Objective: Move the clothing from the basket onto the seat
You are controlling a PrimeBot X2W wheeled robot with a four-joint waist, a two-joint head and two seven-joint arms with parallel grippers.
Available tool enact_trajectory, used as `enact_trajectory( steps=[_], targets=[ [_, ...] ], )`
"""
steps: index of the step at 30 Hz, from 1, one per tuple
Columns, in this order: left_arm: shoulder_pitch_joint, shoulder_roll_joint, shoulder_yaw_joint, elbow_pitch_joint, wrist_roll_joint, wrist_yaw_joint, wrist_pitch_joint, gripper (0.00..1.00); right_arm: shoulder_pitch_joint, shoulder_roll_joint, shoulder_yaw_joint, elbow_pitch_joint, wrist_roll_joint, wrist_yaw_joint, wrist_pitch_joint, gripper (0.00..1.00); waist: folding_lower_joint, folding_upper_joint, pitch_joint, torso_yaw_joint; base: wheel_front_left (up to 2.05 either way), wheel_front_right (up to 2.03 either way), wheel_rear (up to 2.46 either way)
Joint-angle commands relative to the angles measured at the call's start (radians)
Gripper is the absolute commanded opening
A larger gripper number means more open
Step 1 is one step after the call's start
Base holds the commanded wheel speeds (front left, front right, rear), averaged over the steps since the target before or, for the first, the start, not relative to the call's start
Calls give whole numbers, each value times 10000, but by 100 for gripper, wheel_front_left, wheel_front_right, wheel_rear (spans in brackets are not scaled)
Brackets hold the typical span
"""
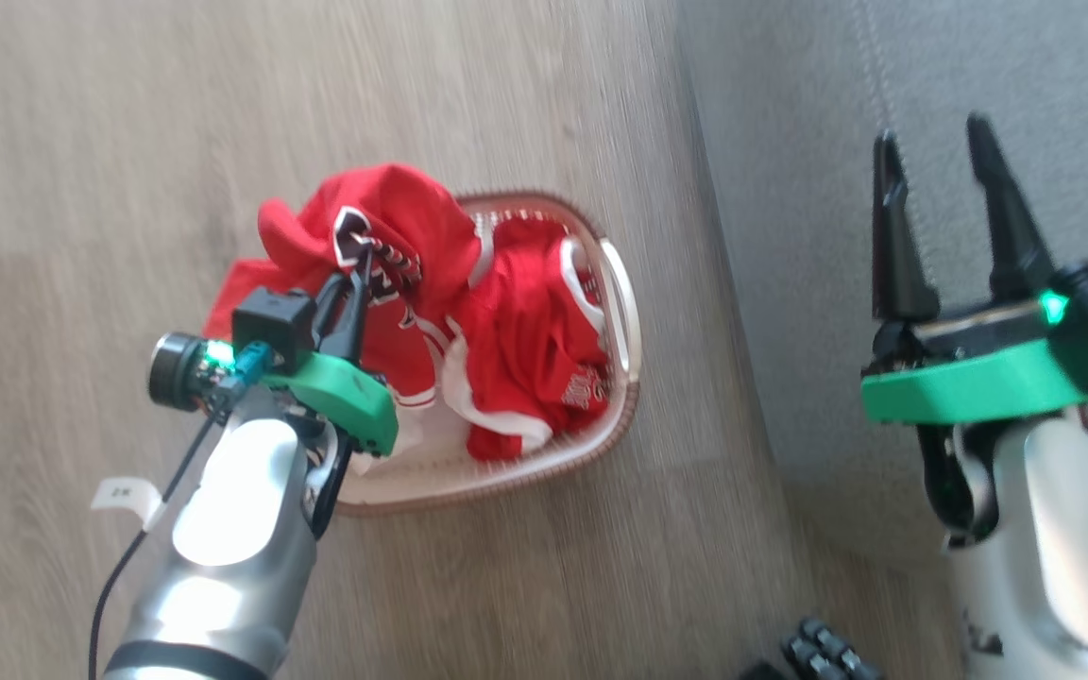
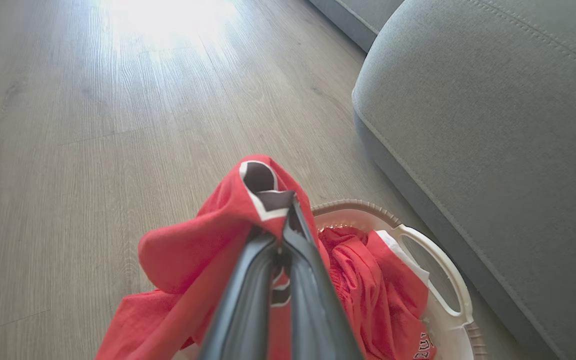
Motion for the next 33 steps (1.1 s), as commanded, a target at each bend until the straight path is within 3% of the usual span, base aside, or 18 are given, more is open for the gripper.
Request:
enact_trajectory(
  steps=[1,20,33],
  targets=[
    [191,123,138,-244,-58,-9,-124,0,267,-22,166,-229,-53,-4,-61,100,0,-1,-985,374,0,0,0],
    [-529,117,-2016,-600,-1389,-474,1408,0,2492,-22,260,1280,-167,-4,-61,100,0,-1,-5322,1462,0,0,0],
    [-1435,116,-3440,-1681,-3056,-344,2316,0,2966,-22,583,1751,-122,-4,-61,100,0,-1,-6320,1555,0,0,0]
  ],
)
